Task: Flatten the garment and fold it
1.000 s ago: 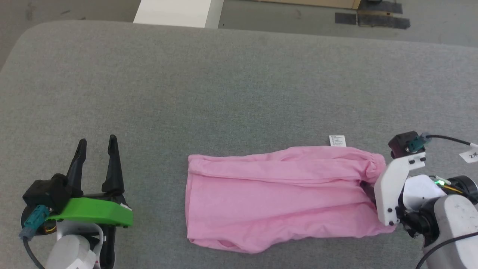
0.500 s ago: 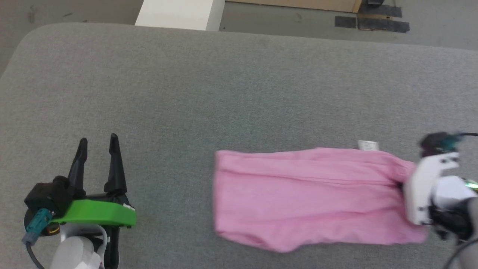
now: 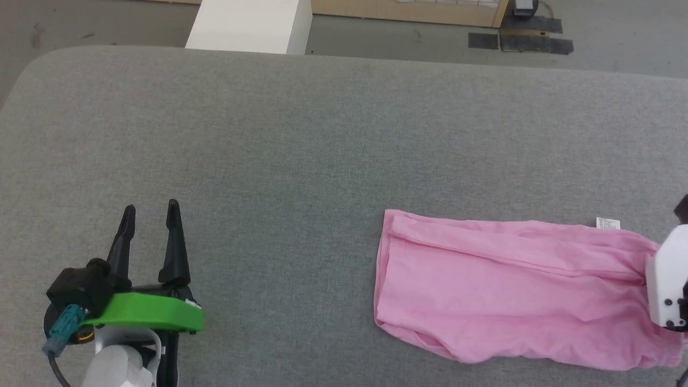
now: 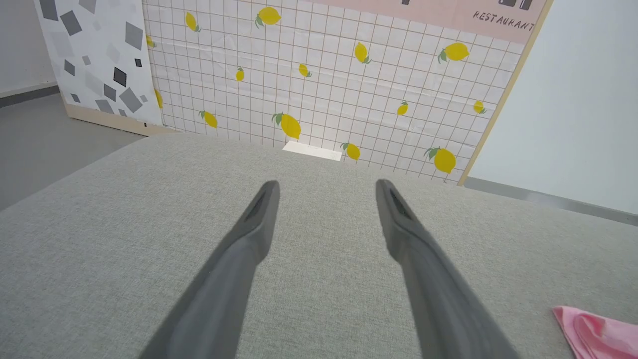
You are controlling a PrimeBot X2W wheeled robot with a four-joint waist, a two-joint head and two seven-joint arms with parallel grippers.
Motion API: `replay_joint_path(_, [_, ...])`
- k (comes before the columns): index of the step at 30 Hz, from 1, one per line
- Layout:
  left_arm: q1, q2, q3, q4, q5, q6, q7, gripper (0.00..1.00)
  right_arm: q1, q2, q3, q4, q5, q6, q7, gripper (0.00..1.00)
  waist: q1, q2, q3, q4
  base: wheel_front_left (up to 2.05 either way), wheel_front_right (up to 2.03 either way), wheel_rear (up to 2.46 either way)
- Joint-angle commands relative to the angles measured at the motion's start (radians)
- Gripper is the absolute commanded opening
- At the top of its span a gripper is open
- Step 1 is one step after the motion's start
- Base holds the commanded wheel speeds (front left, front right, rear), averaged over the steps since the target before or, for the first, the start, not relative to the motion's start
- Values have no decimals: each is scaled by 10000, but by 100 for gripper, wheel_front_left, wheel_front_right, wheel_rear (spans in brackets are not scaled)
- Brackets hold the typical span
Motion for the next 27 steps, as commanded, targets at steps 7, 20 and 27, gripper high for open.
replay_joint_path(7, [303,-150,79,48,101,-43,-47,100,191,666,625,-2290,1032,-17,2129,0,0,81,-394,-19,0,0,0])
replay_joint_path(20, [418,-279,-173,147,49,-109,-45,100,-548,1989,3755,-2032,1267,-17,1421,0,0,81,-598,412,0,0,0])
replay_joint_path(27, [390,-305,-322,282,-31,-168,-46,100,-1420,2725,4372,-227,812,-17,263,0,0,81,-499,795,0,0,0])
